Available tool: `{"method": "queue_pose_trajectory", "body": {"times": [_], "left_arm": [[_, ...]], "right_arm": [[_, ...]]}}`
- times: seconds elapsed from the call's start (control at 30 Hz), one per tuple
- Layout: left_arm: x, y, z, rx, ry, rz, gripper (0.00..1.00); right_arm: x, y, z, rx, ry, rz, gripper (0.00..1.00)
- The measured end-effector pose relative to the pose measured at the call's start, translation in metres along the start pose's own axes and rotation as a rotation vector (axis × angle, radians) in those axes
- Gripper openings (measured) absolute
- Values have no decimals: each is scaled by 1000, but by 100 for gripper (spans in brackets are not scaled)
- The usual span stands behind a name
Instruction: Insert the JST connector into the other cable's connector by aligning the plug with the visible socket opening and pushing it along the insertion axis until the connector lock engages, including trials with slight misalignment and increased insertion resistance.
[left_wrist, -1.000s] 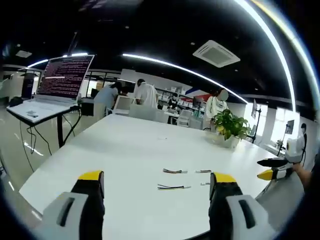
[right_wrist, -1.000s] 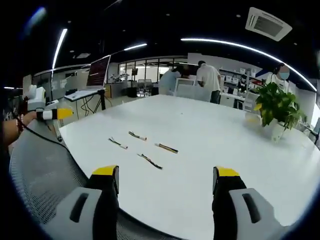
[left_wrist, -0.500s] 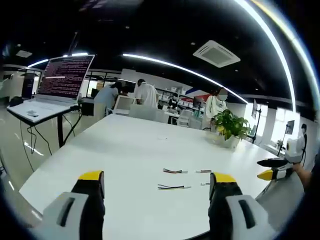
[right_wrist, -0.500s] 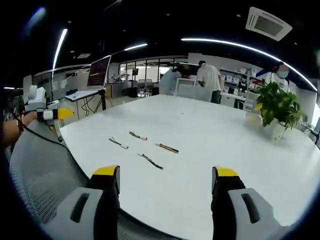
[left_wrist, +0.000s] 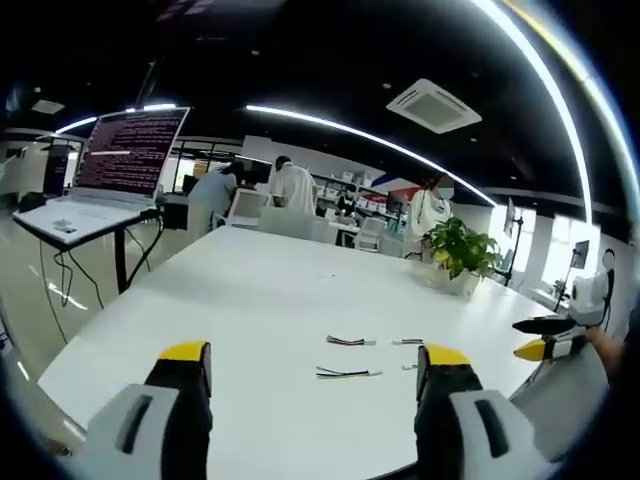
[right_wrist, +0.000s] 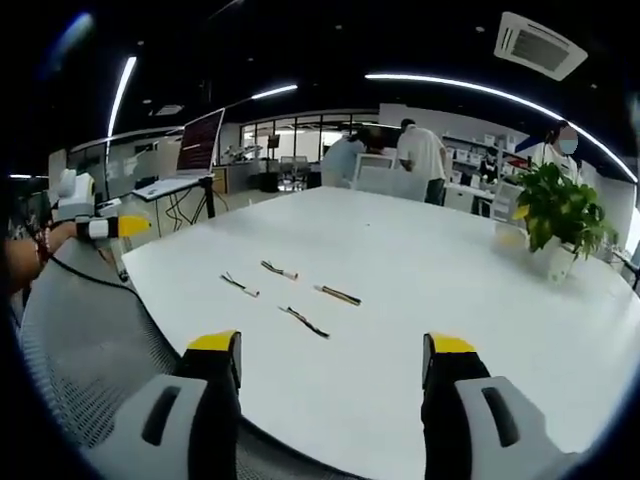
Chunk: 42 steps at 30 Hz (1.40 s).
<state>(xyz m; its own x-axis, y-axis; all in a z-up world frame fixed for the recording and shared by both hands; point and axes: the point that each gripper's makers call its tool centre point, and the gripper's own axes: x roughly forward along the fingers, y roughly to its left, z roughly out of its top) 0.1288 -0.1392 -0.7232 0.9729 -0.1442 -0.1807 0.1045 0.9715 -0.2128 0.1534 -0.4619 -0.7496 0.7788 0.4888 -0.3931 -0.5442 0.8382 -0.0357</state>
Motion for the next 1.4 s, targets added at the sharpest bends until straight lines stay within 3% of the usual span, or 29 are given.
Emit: {"method": "queue_pose_trajectory", "body": {"times": [0.27, 0.37, 0.43, 0.67, 0.77, 0.97, 1.0, 1.1, 1.2, 1.27, 1.4], "left_arm": [[2, -6, -3, -10, 17, -43, 81], [3, -2, -9, -33, 52, -34, 82], [4, -2, -9, -40, 55, -36, 84], [4, 2, -13, -45, 79, -9, 85], [5, -3, -6, -16, 42, -38, 84], [3, -1, -2, -19, 16, -27, 90], [3, -4, -1, -22, 13, -42, 91], [3, -25, 9, -88, -34, -189, 91], [6, -20, 10, -72, -20, -183, 94], [9, -21, 5, -39, 29, -203, 99], [21, -19, 20, 3, 2, -216, 99]], "right_arm": [[1, 5, -6, -8, 35, 26, 73], [2, 5, -6, 9, 41, 33, 73], [3, 8, -12, 16, 79, 52, 73], [4, 11, -14, 20, 98, 78, 73], [3, 10, -12, 27, 84, 79, 73], [3, 16, -13, 18, 98, 116, 73], [3, 15, -13, 20, 95, 116, 73], [3, 17, -15, 5, 118, 131, 74], [3, 20, -16, -24, 129, 156, 74], [4, 19, -13, -63, 136, 166, 75], [14, 9, -3, -112, 129, 171, 76]]}}
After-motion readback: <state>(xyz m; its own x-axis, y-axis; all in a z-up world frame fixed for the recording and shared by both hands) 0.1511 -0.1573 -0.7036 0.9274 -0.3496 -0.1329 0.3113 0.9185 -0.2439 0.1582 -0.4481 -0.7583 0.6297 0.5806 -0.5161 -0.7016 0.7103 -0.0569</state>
